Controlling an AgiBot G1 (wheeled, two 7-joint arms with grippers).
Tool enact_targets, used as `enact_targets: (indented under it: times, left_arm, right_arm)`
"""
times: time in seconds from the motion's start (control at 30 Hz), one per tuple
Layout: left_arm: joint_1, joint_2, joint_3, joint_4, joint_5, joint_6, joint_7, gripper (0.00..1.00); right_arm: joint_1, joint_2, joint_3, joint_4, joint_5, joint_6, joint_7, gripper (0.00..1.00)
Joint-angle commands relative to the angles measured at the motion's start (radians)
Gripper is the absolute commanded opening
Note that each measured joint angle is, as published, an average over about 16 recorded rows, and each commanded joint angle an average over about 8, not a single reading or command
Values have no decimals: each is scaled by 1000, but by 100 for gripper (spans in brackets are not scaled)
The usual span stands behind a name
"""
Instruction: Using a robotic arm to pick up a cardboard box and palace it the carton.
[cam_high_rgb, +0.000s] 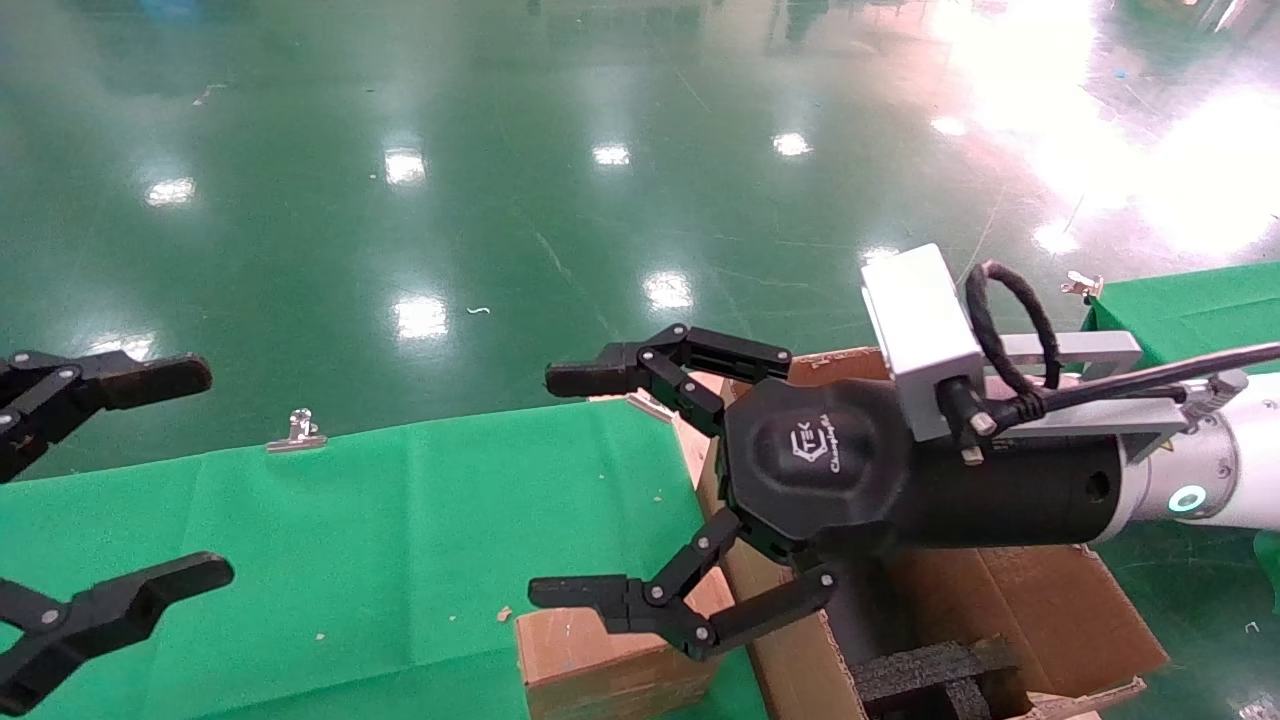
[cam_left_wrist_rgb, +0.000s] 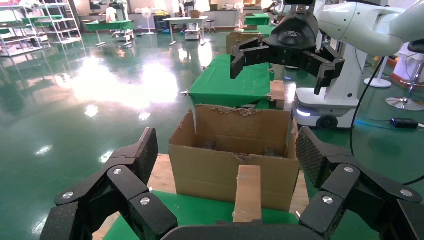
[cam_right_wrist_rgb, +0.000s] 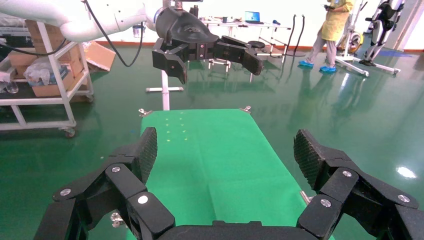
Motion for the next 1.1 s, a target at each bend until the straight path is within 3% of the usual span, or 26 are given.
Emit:
enact_targets:
  times: [0.03, 0.37, 0.63, 0.67, 0.87, 1.1]
  left_arm:
    - [0, 0, 0, 0, 0, 0, 0, 100]
    - [0, 0, 0, 0, 0, 0, 0, 99]
    - [0, 0, 0, 0, 0, 0, 0, 3]
    - [0, 0, 0, 0, 0, 0, 0, 0]
    - [0, 0, 0, 0, 0, 0, 0, 0]
    - [0, 0, 0, 0, 0, 0, 0, 0]
  right_arm:
    - [0, 0, 0, 0, 0, 0, 0, 100]
    - [0, 0, 0, 0, 0, 0, 0, 100]
    - [0, 0, 0, 0, 0, 0, 0, 100]
    - [0, 0, 0, 0, 0, 0, 0, 100]
    - [9, 5, -13, -3, -30, -8, 2, 100]
    - [91, -4, -96, -25, -190, -47, 31, 100]
